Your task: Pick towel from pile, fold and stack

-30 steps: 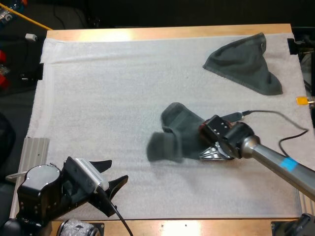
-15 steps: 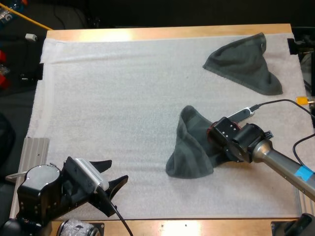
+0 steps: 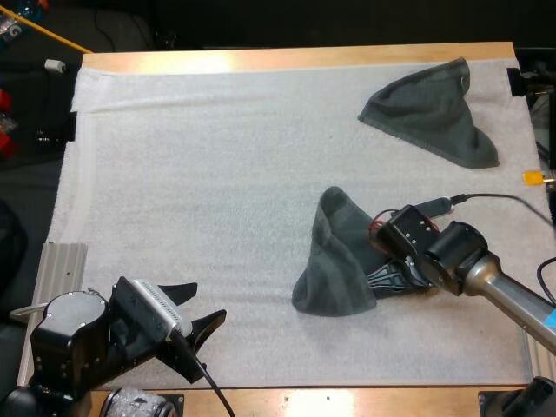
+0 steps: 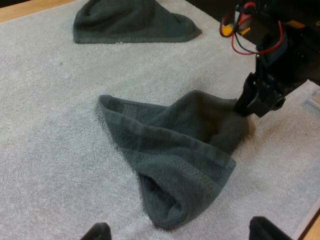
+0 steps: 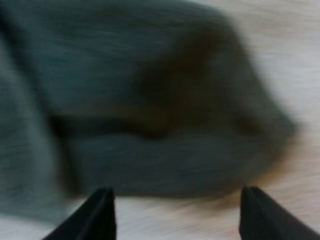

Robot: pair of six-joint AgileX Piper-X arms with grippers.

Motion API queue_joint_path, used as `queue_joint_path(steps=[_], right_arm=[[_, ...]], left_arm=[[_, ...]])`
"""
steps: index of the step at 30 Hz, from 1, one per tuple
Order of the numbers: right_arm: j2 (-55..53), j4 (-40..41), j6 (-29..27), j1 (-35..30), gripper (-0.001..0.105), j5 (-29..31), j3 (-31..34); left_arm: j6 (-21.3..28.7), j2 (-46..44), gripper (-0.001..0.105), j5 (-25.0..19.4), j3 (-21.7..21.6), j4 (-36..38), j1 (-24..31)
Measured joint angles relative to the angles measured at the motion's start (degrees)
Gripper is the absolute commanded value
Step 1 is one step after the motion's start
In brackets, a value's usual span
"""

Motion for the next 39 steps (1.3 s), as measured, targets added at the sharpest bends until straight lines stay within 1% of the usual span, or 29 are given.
queue_joint_path(steps=[2, 5, 8, 12, 18, 27, 28, 30, 32, 34, 37, 39], right_arm=[[0.0, -2.9, 2.3, 0.0, 0.046, -4.7, 1.1], [0.0, -5.9, 5.3, 0.0, 0.046, -8.3, 3.6], [0.0, -8.4, 7.0, 0.0, 0.046, -11.3, 6.5], [0.0, -12.7, 9.1, 0.0, 0.046, -13.5, 10.1], [0.0, -20.8, 13.9, 0.0, 0.046, -16.1, 13.8], [5.2, -25.9, 17.5, 0.0, 0.044, -16.8, 14.6], [5.5, -26.8, 18.1, 0.0, 0.040, -17.4, 14.6], [5.5, -28.1, 19.4, 0.0, 0.029, -18.7, 14.6], [5.5, -29.6, 20.6, 0.0, 0.013, -20.0, 14.6], [5.5, -30.8, 21.2, 0.0, 0.000, -21.5, 14.6], [5.5, -33.8, 22.5, 0.0, 0.000, -24.7, 14.6], [5.5, -35.7, 24.1, 0.0, 0.000, -25.7, 14.4]], left_arm=[[0.0, 0.0, 0.056, 0.0, 0.0, 0.6, 0.0], [0.0, 0.0, 0.056, 0.0, 0.0, 3.4, 0.0], [0.0, -0.1, 0.056, 0.0, 0.0, 6.3, 0.0], [0.0, -0.1, 0.056, 0.0, 0.0, 7.5, 0.0], [0.0, -0.1, 0.056, 0.0, 0.0, 7.5, 0.0], [0.0, -0.1, 0.056, 0.0, 0.0, 7.5, 0.0], [0.0, -0.1, 0.056, 0.0, 0.0, 7.7, 0.0], [0.0, -0.1, 0.056, 0.0, 0.0, 8.4, 0.0], [0.0, -0.1, 0.056, 0.0, 0.0, 9.1, 0.0], [0.0, -0.1, 0.056, 0.0, 0.0, 9.1, 0.0], [0.0, -0.1, 0.056, 0.0, 0.0, 9.1, 0.0], [0.0, -0.1, 0.056, 0.0, 0.0, 9.1, 0.0]])
